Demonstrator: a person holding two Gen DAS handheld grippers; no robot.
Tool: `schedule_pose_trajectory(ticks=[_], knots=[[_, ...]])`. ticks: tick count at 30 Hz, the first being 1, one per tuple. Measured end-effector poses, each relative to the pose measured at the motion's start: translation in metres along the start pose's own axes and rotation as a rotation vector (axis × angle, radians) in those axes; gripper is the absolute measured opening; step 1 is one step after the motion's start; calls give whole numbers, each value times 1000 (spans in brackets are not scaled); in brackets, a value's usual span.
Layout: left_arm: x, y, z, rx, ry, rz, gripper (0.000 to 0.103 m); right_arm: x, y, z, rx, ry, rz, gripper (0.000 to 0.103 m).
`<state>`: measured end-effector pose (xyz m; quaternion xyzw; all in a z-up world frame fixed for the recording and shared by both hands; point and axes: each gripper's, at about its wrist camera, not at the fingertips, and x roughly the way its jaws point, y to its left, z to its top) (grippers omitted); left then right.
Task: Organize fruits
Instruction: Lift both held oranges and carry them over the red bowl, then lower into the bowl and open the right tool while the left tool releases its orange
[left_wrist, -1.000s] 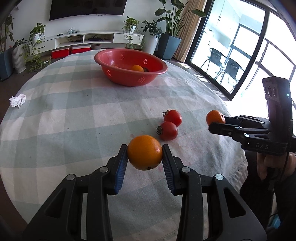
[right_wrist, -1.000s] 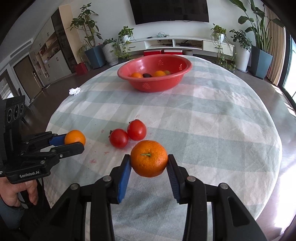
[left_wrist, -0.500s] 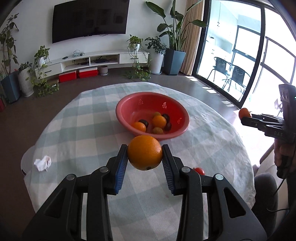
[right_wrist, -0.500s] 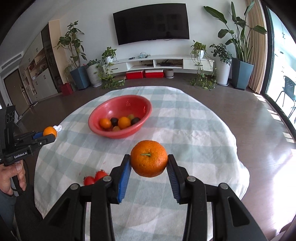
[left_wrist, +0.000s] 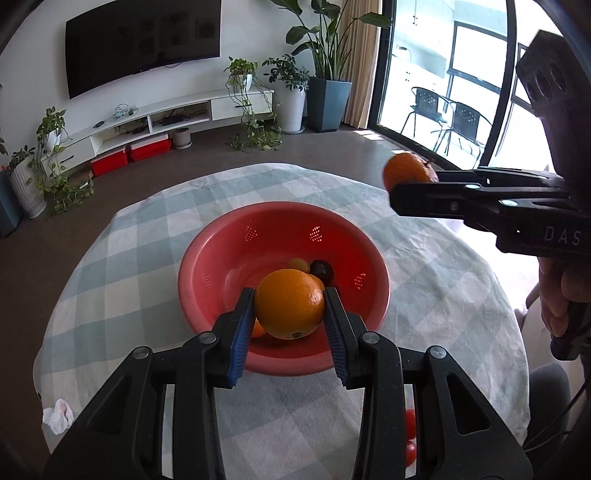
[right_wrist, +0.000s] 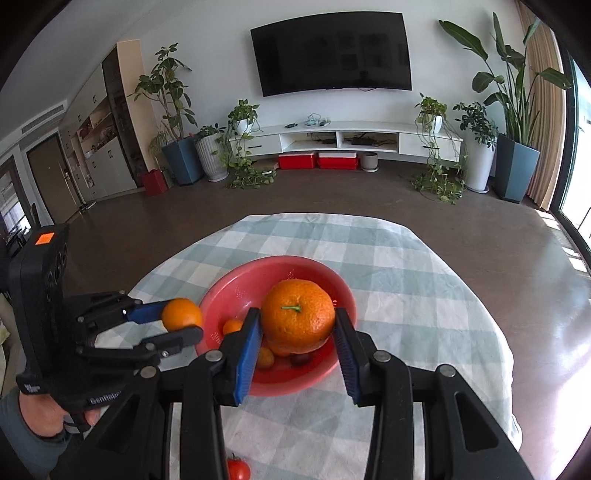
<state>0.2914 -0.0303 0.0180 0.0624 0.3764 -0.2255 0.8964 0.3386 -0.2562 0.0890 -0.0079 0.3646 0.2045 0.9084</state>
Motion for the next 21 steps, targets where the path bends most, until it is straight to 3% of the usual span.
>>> schedule_pose_trajectory(ticks=[10,21], knots=[[56,9,-9,6,51,-17,35,87,1,7,-27,135,-12,42],[81,18,-12,-2,62,-17,35,132,11,5,-78,212,-11,42]])
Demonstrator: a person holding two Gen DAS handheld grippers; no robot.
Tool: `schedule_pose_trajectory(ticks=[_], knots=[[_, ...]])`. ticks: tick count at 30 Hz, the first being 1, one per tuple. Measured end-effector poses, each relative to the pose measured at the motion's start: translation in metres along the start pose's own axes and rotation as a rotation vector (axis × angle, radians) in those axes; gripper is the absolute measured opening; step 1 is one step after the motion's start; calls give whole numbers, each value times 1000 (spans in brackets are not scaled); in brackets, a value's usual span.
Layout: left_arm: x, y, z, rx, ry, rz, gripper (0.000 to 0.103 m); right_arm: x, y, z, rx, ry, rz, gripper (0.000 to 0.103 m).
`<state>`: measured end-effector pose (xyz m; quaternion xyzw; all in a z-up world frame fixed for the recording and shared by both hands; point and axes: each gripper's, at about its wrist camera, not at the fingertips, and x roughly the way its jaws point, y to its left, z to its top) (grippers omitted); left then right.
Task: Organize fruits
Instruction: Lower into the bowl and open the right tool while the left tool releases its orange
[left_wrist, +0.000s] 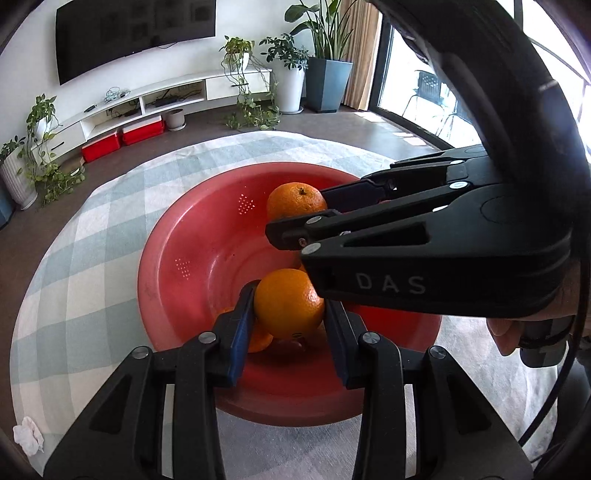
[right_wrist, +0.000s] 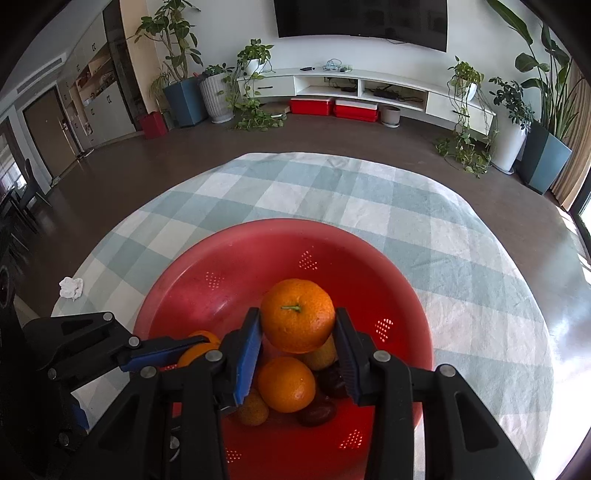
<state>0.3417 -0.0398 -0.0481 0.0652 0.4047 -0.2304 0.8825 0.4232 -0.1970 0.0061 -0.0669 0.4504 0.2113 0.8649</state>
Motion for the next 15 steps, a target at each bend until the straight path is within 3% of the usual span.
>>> schedule_pose_trajectory(ticks=[7,15], knots=[[4,3,0,-4,-12,-4,35,18,3,1,-31,35,-32,42],[5,1,-1,1,-18,-19,45,25,4,-2,-38,55,-28,43]])
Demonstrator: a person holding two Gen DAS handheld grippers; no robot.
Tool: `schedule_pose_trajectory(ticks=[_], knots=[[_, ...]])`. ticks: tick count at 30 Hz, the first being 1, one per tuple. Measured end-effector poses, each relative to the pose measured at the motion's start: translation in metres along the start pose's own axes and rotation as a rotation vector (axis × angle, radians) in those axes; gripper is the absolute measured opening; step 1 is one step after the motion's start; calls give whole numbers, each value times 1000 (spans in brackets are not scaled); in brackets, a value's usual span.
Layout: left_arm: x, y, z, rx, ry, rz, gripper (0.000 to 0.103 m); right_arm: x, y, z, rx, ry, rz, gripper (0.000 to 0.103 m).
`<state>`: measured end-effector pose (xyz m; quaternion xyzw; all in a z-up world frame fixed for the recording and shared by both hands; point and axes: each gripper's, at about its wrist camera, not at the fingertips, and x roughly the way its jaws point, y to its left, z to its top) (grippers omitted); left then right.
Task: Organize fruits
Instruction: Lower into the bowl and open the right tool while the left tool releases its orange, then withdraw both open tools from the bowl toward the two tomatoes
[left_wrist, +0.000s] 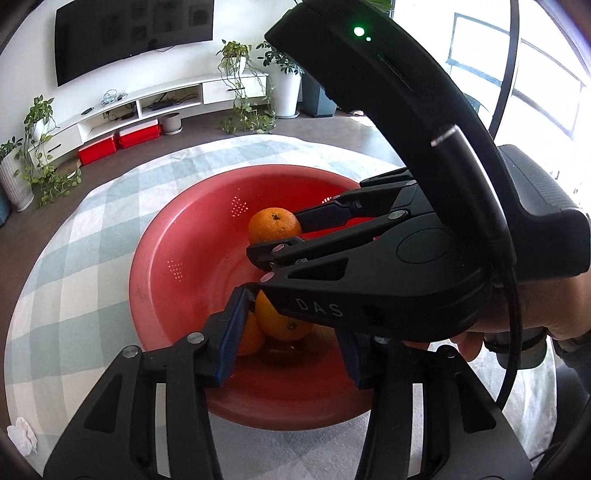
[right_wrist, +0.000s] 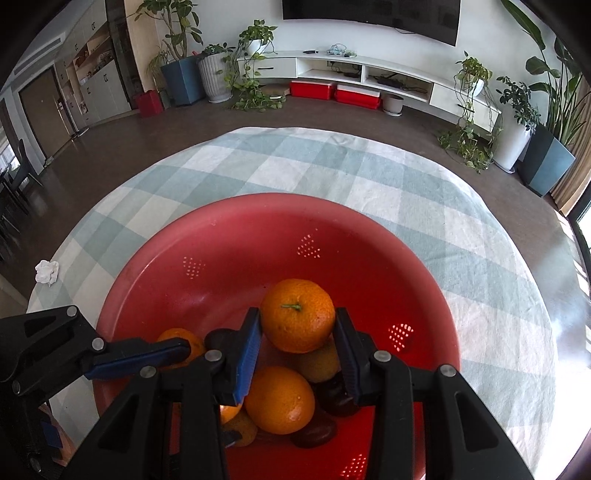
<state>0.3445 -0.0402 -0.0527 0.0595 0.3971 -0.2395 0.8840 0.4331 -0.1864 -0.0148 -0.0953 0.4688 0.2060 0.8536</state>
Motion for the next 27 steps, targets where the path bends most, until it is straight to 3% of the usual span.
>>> schedule_pose_trajectory(ticks=[6,8,10,15,19,22,27], knots=[[-2,-4,-1,-2,-9,-15,52,0,-1,0,-1,3,-2,43],[-5,-8,-2,1,-10,-16,55,-1,-1,0,6,-5,-3,55],[-8,-8,-2,0,-17,-8,63,-4,-2,0,11,-14,-1,60],[-17,-7,-1,-9,-38,-16,66,-12,-4,-1,19,-27,2,60],[-27,-12,-3,0,-57,-34,78,-27,-7,-5,39,-55,13,61],[-37,-17,-5,15,-88,-26,102,-45,-7,-13,45,-101,25,69],[-56,-28,-10,50,-114,-5,103,-88,-12,-32,96,-223,44,88]])
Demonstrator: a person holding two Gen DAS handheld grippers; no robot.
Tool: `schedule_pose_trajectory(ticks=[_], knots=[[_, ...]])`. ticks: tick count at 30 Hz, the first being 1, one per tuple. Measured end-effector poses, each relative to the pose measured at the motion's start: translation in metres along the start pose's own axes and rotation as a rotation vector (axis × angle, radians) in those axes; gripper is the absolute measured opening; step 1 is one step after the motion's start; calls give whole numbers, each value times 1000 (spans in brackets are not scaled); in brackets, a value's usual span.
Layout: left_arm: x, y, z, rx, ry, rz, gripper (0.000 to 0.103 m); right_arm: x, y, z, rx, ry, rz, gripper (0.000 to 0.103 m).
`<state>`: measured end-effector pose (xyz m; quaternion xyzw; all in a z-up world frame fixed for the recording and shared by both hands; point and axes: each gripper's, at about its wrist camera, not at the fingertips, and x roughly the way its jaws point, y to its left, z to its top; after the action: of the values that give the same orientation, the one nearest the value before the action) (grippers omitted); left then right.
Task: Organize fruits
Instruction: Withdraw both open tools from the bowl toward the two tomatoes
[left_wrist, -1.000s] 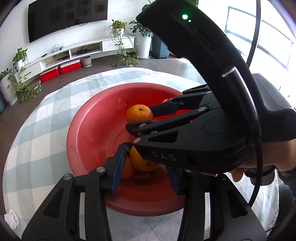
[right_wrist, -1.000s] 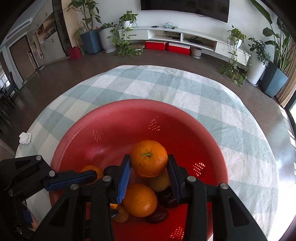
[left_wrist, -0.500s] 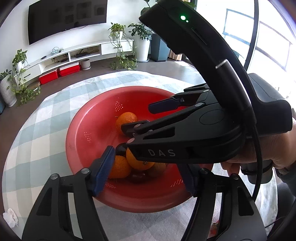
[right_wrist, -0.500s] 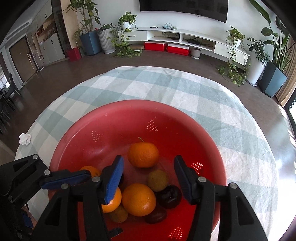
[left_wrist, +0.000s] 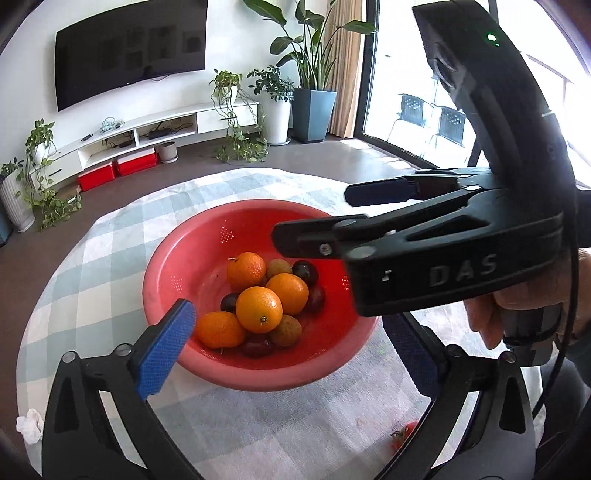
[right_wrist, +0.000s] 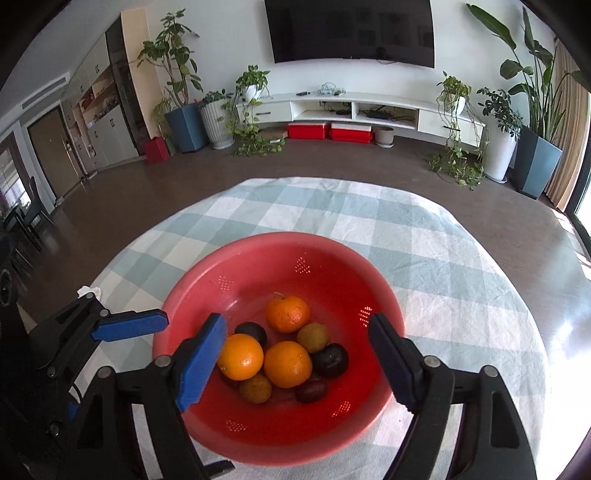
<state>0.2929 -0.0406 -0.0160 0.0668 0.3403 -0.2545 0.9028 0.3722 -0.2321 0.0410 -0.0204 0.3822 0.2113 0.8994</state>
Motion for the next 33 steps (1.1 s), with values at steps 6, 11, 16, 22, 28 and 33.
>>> schedule_pose_trajectory(ticks=[6,11,16,22,28,33], knots=[[-32,-20,-3,89,-55,33,103,-49,-10,-29,97,-88,14,97],[-56,-39,-15,124,-52,30,103,-79,-11,-67,154,-104,9,97],[-78,-56,-40,100,-31,17,103,-93,-6,-104,198,-64,-26,97],[-84,-78,-79,90,47,9,103,-100,1,-139,243,-28,-29,97],[-72,-99,-108,134,134,-13,103,-105,6,-165,252,-10,-26,97],[-61,-93,-107,113,149,-28,103,-112,4,-174,275,-19,-42,97]])
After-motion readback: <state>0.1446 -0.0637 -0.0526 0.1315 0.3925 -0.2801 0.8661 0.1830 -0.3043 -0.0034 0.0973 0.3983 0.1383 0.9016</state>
